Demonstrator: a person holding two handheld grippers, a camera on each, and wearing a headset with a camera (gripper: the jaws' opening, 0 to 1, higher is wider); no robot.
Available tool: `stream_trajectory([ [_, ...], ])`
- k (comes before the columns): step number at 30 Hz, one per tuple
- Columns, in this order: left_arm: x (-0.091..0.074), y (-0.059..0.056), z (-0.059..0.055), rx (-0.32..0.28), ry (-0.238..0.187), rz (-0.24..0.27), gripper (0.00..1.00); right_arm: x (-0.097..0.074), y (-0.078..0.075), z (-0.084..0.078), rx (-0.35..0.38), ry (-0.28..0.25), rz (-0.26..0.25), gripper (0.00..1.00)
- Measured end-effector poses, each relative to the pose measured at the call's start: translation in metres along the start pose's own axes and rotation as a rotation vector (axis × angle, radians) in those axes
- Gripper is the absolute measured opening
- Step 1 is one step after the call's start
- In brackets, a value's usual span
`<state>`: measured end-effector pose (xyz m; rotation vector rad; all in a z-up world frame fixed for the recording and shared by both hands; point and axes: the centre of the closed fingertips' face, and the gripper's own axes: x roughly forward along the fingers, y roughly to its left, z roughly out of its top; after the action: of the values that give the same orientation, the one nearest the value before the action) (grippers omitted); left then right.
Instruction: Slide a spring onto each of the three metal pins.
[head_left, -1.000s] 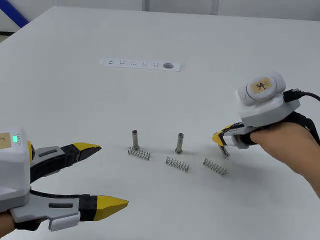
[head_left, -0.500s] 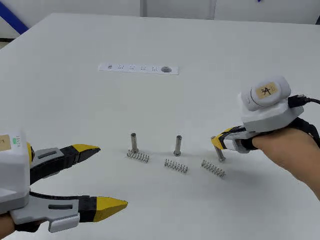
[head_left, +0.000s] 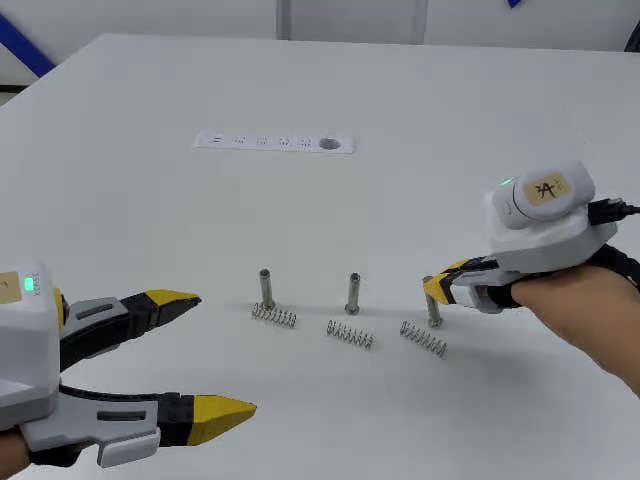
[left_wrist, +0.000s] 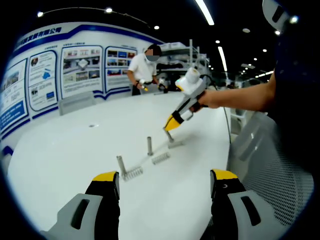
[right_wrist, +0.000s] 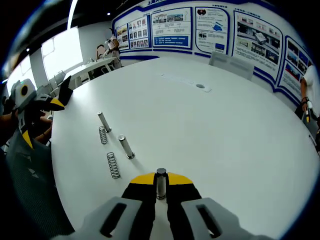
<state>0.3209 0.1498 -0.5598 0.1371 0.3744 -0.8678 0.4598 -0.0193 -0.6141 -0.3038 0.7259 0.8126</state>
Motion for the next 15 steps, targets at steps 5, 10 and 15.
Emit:
stream_trajectory([
  [5, -0.001, 0.000, 0.002, 0.004, -0.002, 0.001, 0.75, -0.004, 0.004, -0.001, -0.023, -0.025, 0.011, 0.08],
  [10, 0.000, -0.001, 0.004, 0.011, -0.001, -0.002, 0.75, -0.009, 0.005, -0.004, -0.046, -0.047, 0.016, 0.08],
  [15, 0.000, -0.002, 0.005, 0.014, -0.001, -0.003, 0.75, -0.015, 0.003, -0.010, -0.056, -0.058, 0.013, 0.08],
])
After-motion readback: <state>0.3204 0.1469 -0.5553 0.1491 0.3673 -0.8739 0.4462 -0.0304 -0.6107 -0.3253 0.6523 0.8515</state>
